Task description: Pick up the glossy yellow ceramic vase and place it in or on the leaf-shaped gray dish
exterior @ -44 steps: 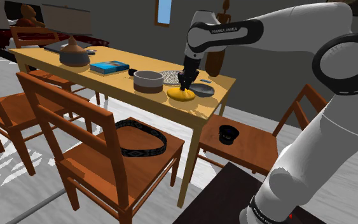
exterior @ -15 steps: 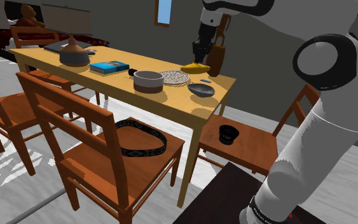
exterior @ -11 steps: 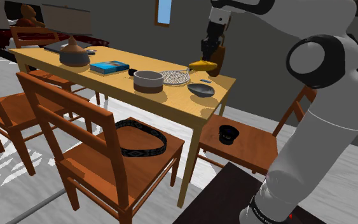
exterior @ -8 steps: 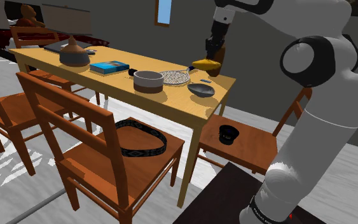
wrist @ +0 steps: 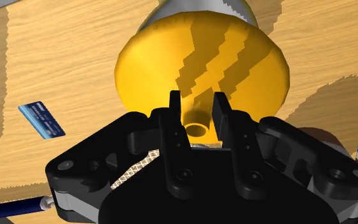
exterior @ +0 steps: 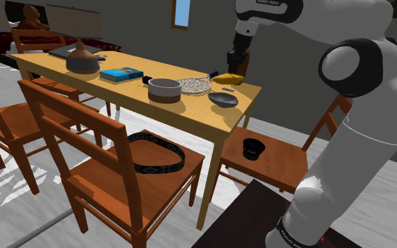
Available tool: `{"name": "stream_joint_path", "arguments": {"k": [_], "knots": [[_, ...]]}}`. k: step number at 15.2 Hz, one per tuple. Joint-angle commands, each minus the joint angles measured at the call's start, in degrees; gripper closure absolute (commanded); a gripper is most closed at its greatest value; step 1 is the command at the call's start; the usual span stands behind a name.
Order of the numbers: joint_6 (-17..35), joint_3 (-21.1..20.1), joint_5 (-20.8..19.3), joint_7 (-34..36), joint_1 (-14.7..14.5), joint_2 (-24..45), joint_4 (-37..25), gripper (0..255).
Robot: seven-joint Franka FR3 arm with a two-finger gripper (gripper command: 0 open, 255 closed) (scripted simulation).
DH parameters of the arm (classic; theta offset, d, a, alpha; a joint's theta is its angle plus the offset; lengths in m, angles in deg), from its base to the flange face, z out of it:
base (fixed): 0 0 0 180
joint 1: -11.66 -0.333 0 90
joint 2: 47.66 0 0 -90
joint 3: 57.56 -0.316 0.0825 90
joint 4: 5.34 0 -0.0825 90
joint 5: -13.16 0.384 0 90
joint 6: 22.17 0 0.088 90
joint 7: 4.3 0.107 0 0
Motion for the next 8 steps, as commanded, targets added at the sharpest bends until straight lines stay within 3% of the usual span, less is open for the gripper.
{"name": "stream_joint_path", "arguments": {"k": [1, 8], "knots": [[1.79, -0.09, -0.18, 0.14, -0.08, -0.68, 2.39, 255], [7.64, -0.25, -0.65, 0.43, -0.17, -2.45, 9.97, 255]]}}
